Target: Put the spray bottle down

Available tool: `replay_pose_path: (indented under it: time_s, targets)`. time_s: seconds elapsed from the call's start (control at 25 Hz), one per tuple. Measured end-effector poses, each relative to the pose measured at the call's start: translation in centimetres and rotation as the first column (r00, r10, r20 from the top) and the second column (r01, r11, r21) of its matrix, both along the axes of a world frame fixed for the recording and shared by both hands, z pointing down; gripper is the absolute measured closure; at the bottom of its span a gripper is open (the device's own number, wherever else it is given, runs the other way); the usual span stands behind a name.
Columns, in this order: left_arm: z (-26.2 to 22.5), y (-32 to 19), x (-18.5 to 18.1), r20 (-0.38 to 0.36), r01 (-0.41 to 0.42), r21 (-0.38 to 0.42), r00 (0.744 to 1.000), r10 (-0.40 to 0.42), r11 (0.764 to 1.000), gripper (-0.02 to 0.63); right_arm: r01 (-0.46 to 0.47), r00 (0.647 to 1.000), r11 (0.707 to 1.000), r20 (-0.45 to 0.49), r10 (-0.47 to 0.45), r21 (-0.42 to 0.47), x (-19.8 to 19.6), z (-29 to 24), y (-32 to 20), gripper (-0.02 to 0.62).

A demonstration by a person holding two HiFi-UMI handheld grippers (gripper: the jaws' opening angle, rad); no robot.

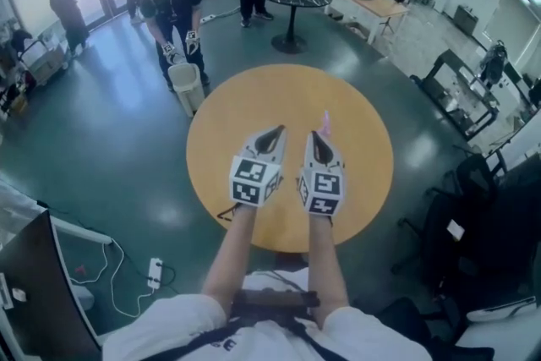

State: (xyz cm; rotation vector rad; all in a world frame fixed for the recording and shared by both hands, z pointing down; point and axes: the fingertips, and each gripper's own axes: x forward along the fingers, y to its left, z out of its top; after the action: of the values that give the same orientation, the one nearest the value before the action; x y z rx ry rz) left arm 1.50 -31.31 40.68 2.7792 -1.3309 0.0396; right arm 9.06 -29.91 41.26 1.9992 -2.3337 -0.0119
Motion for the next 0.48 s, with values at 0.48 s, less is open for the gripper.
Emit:
replay_pose_path:
  time_s: [0.48]
  targets:
    - [-2.8, 2.1, -2.7, -0.025, -0.016, 0.064, 1.0, 0.018, 0.998, 0.604, 0.004, 1.0, 0.998, 0.013, -0.005, 0.071, -3.0, -3.2, 2.8, 0.583]
